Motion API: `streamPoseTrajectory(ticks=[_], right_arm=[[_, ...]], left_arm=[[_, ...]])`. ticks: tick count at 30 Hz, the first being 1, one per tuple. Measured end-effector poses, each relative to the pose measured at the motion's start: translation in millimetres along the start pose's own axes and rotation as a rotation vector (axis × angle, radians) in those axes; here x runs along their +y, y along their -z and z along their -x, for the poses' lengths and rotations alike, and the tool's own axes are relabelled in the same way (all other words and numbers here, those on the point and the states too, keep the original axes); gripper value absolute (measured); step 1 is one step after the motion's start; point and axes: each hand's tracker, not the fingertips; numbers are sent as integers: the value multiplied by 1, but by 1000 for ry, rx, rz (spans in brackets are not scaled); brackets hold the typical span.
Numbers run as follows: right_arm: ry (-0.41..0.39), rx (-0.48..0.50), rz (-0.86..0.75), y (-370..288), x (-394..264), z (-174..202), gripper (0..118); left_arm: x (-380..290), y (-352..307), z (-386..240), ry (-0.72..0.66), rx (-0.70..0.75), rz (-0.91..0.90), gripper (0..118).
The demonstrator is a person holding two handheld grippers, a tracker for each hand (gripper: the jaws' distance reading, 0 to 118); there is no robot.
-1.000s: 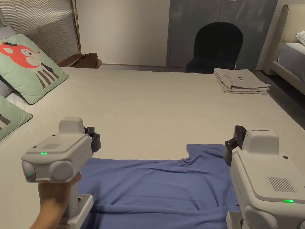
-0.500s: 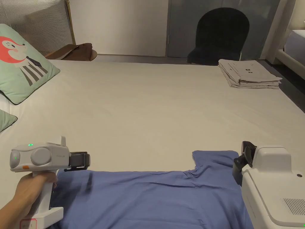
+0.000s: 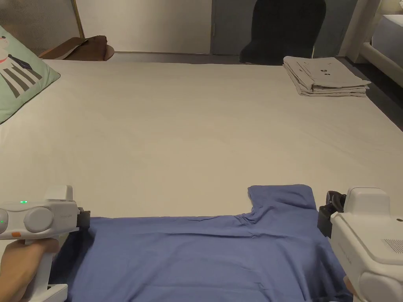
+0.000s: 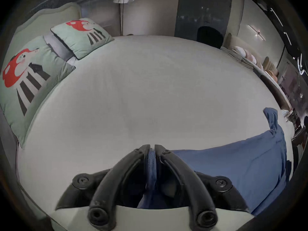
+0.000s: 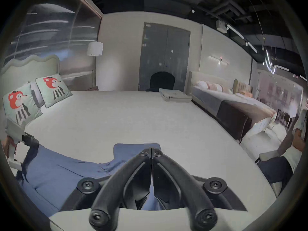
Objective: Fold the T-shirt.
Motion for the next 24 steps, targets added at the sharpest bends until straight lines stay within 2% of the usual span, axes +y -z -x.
streamPoseTrajectory(ticks=[2,3,5,7,8,9,11,13,14,17,18,19,20,21,22,23,24], right_arm=[[40,1,73,24,0,-12,3],[44,3,123,38,1,-17,11],[52,18,244,70,2,-25,57],[55,31,347,99,-1,-26,91],[67,34,362,109,-2,-27,97],[68,32,377,119,-5,-25,98],[33,27,406,134,-9,-20,97],[-57,7,453,147,-16,-11,97],[-76,0,457,152,-20,-7,97],[-72,18,543,165,-32,-2,90],[-63,41,557,166,-36,-2,81],[-28,74,546,162,-37,-3,67],[0,60,508,154,-35,-2,60],[-25,43,502,148,-32,0,48],[-47,51,495,143,-30,1,11],[-64,68,494,138,-28,0,2],[-60,74,478,129,-28,-1,2]], left_arm=[[-1,-9,-3,39,17,-31,4],[-1,-13,-3,51,16,-43,4],[0,-24,-2,59,0,-56,4],[1,-31,-1,59,-23,-62,4],[1,-34,0,57,-30,-68,3],[1,-37,2,51,-42,-73,3],[1,-42,4,41,-56,-78,3],[1,-46,6,34,-73,-82,3],[0,-49,5,34,-72,-82,3],[-3,-55,5,46,-76,-89,3],[-4,-56,4,46,-75,-90,3],[-5,-58,4,43,-77,-91,3],[-6,-59,5,39,-79,-91,3],[-7,-61,6,35,-81,-92,3],[-9,-63,5,33,-82,-94,3],[-10,-65,5,32,-80,-94,3],[-11,-67,5,31,-76,-95,3]])
